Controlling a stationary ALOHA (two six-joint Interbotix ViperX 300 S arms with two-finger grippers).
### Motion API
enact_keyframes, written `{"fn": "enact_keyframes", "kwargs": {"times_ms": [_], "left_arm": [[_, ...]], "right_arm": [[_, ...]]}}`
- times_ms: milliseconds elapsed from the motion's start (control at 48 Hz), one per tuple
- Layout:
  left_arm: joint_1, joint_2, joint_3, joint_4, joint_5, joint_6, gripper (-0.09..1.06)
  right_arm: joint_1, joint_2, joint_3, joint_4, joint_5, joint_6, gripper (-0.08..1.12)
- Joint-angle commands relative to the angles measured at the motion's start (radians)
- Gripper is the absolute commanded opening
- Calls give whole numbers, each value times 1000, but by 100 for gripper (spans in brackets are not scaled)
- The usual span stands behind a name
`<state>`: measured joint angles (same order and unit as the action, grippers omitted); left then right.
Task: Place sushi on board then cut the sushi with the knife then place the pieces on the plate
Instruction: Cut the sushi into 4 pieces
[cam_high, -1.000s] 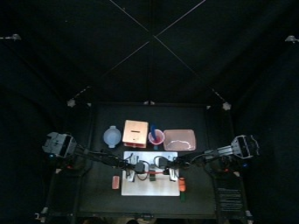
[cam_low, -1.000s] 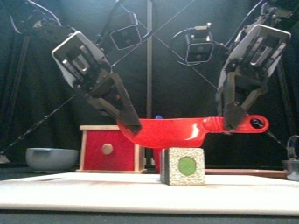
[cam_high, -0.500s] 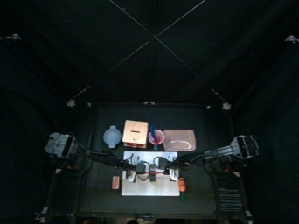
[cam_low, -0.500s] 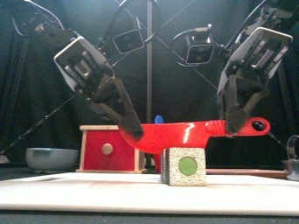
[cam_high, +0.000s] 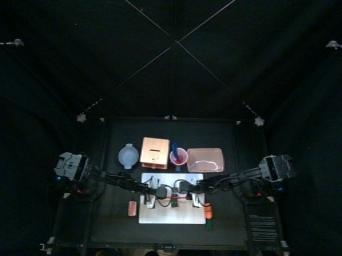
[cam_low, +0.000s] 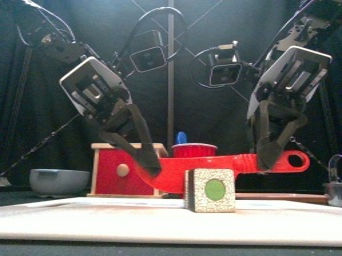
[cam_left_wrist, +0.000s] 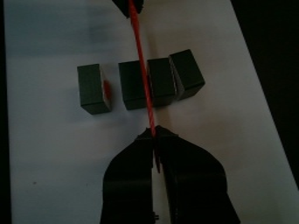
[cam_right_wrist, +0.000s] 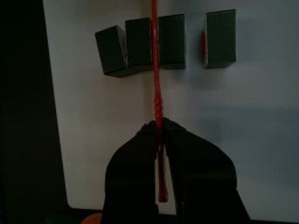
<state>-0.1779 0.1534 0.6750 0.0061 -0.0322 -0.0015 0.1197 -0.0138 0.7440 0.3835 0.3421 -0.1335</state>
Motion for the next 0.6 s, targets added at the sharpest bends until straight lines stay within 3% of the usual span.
{"fn": "enact_keyframes", "kwargs": {"times_ms": [21, 604], "left_arm": [[9, 2, -17, 3, -5, 3, 37], [25, -25, -23, 8, 3, 8, 37]], "right_arm": [[2, -8, -20, 0, 3, -3, 35], [5, -21, -40, -5, 28, -3, 35]]}}
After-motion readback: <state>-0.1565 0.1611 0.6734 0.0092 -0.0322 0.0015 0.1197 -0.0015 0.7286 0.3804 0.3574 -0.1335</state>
